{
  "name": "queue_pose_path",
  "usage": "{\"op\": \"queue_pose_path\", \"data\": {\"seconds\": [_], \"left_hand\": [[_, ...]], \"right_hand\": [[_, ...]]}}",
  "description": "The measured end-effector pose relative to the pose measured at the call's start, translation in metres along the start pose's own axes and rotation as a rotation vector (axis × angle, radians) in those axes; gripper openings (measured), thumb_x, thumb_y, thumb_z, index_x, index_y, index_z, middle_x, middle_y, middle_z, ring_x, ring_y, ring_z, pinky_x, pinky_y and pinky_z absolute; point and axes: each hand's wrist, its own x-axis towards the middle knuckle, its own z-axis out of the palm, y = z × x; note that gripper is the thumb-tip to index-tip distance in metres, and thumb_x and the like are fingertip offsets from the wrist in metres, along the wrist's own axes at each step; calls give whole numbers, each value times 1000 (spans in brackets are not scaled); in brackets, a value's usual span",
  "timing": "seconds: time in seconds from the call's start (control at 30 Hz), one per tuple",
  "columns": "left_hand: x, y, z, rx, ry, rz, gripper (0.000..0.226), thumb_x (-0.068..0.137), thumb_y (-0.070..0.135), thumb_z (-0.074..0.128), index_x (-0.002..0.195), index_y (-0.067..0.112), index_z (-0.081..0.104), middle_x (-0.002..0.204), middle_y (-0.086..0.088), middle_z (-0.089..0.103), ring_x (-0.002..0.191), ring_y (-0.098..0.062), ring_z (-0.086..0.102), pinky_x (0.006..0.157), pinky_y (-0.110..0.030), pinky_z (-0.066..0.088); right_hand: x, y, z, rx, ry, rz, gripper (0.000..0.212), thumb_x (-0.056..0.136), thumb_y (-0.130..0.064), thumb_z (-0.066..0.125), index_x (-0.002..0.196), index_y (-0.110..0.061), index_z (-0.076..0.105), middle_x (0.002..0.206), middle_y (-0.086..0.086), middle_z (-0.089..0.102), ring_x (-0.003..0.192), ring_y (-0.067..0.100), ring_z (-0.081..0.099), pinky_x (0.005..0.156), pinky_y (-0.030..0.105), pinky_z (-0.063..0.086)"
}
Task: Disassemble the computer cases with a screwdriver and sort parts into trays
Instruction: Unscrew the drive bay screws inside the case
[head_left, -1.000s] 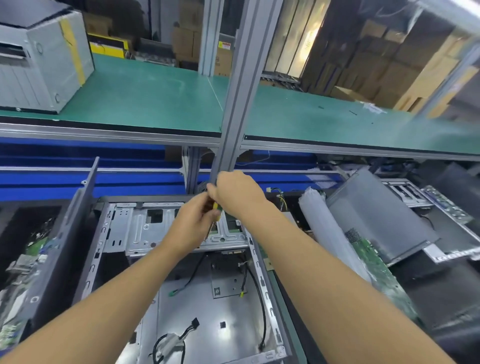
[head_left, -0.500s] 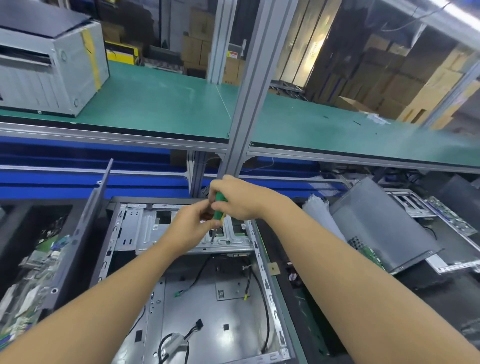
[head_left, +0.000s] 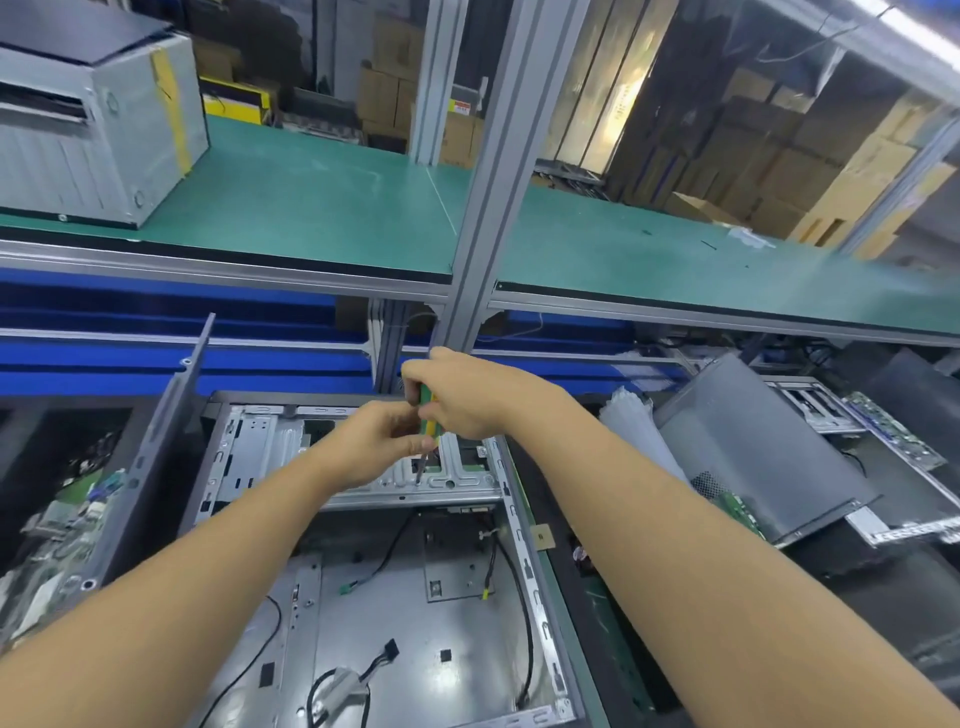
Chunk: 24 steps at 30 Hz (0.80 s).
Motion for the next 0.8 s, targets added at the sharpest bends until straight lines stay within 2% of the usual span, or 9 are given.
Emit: {"op": "queue_pose_path", "data": {"seconds": [0.1, 0.2, 0.27, 0.33, 0.4, 0.5, 0.63, 0.7, 0.8], "left_hand": [[-1, -1, 11, 57, 60, -6, 16, 92, 11, 70, 103, 22, 73, 97, 10, 77, 96, -4, 70, 83, -17, 53], [0, -1, 22, 138, 169, -4, 15, 91, 11, 71, 101, 22, 74, 84, 27, 72, 88, 13, 65, 77, -6, 46], [-2, -3, 31, 186, 234, 30, 18, 89, 10, 73, 105, 16, 76, 81, 31, 70, 84, 21, 61, 72, 2, 40], [-6, -4, 36, 153, 334, 18, 21, 85, 13, 78, 105, 16, 77, 86, 23, 73, 85, 15, 65, 71, 1, 42], [-9, -5, 33, 95, 384, -9, 21, 80, 15, 82, 100, 20, 77, 84, 20, 75, 84, 9, 68, 71, -1, 44], [-8, -3, 18, 67, 235, -55, 19, 87, 15, 76, 102, 26, 73, 91, 18, 76, 92, 4, 69, 75, -3, 46], [-8, 3, 11, 20, 157, -86, 19, 93, 10, 68, 100, 27, 70, 98, 18, 76, 99, 2, 69, 80, -7, 48], [-9, 1, 17, 80, 240, -66, 19, 89, 12, 73, 94, 30, 72, 92, 15, 77, 93, 2, 70, 78, -9, 49], [-3, -1, 31, 153, 386, -67, 14, 81, 22, 83, 86, 32, 75, 81, 14, 76, 83, -2, 71, 72, -13, 50]], "right_hand": [[-3, 4, -2, 39, 3, 66, 23, 100, -40, 54, 116, -24, 51, 118, 5, 51, 94, 22, 55, 77, 37, 44], [0, 2, 1, 113, 86, 314, 63, 95, -69, 42, 115, -10, 48, 99, 7, 57, 83, 23, 54, 64, 38, 39], [6, -1, 6, 16, 138, 370, 50, 102, -55, 41, 95, -7, 49, 86, 7, 50, 79, 27, 51, 65, 37, 38], [10, -3, 7, -59, 175, 271, 27, 105, -34, 45, 99, -9, 52, 96, 10, 49, 82, 30, 50, 68, 37, 39], [10, -2, 2, -100, 137, 99, 19, 103, -29, 48, 108, -11, 53, 99, 9, 49, 83, 29, 50, 66, 35, 37], [8, 2, -8, -123, 15, -110, 11, 100, -27, 56, 107, -20, 52, 105, 4, 52, 87, 25, 54, 62, 34, 37], [11, 10, -9, -82, -32, -144, 19, 94, -9, 60, 107, -22, 56, 111, 2, 41, 83, 21, 52, 59, 31, 37], [9, 13, -5, 3, -29, -145, 24, 95, -24, 62, 117, -23, 52, 118, 3, 42, 89, 23, 54, 68, 34, 41], [5, 15, -2, 97, 58, 74, 62, 95, -61, 51, 141, -21, 38, 122, 6, 46, 98, 31, 56, 72, 40, 43]]}}
